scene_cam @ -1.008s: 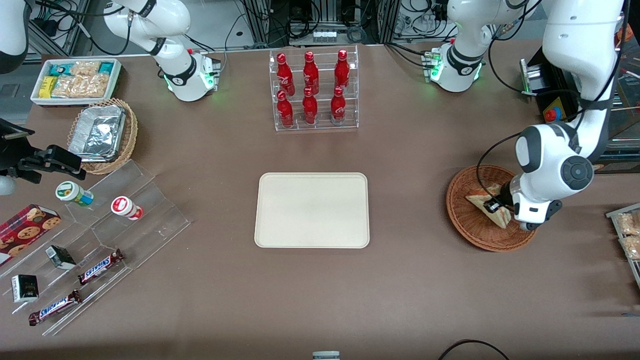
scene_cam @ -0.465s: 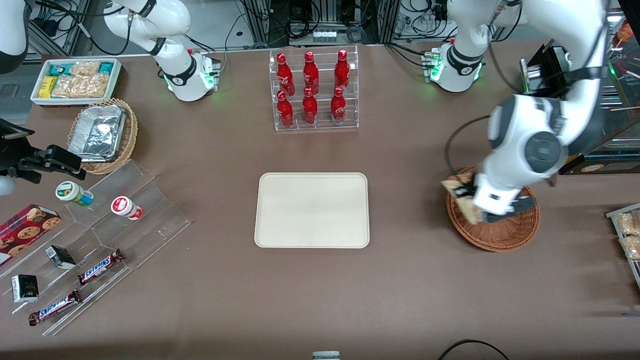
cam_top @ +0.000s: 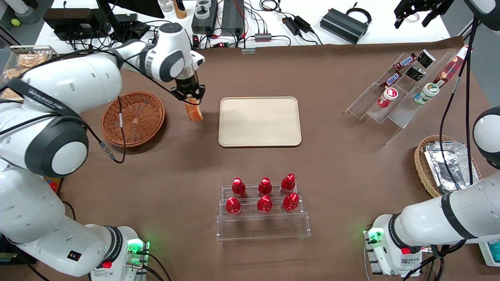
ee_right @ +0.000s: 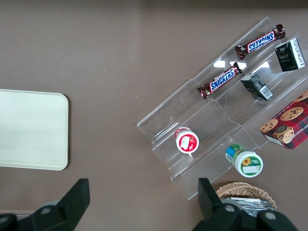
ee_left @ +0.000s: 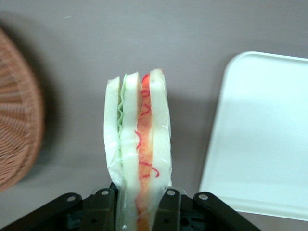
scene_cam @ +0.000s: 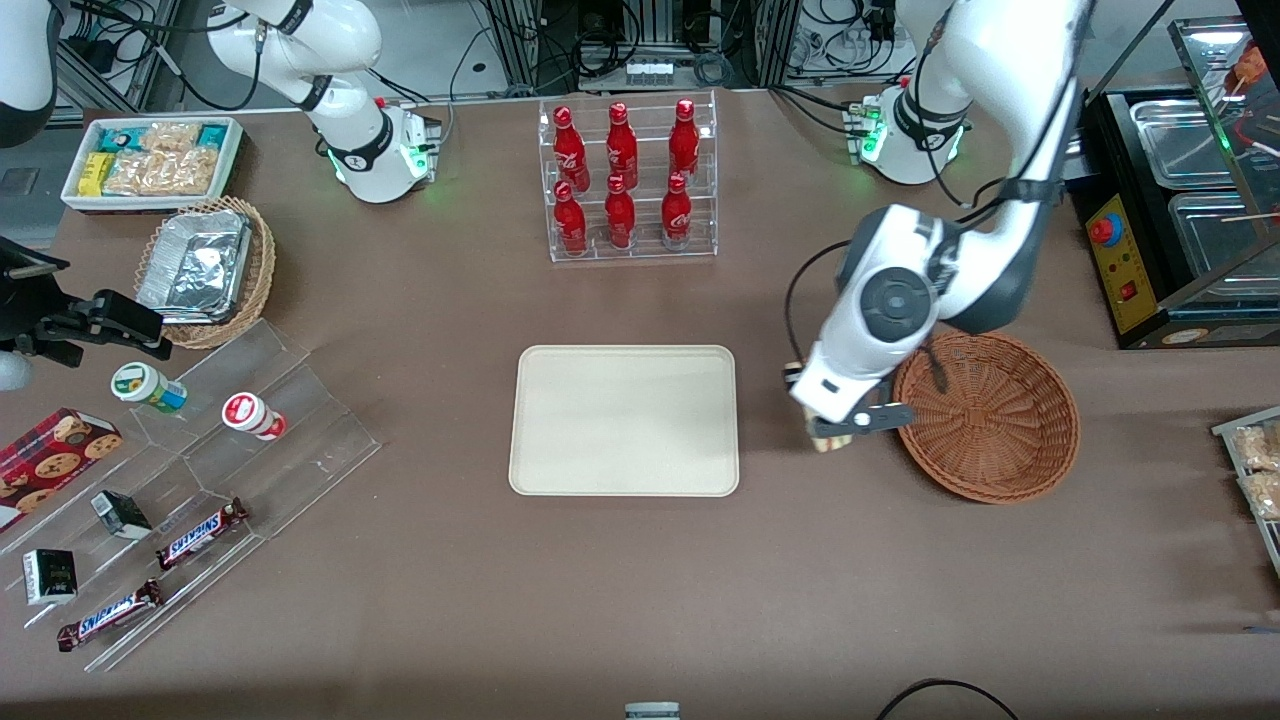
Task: Place sandwich from basket to tray
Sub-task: 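Lift the sandwich and carry it with the left gripper over the tray, then lower the sandwich onto the tray and open the left gripper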
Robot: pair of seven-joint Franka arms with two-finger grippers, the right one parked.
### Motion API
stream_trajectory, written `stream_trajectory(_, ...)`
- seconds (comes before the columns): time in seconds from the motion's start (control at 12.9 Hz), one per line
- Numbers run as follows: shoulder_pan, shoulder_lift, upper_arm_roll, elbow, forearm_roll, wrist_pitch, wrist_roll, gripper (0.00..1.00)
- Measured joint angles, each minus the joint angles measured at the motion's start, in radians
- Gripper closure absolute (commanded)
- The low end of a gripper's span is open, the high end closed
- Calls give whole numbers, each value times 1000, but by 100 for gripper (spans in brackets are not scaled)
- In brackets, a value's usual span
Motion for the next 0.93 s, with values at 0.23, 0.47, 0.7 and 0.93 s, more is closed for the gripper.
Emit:
stream_trajectory(0.23,-122,110,-2,95,0,43,-1,71)
stream_trajectory(0.47,-189,205,-2,178,0,59,-2,71)
stream_trajectory(0.7,-195,241,-3,195,-1,102,46,71)
stream_trajectory(0.93,-209,280,-3,206,-1,115,51,70)
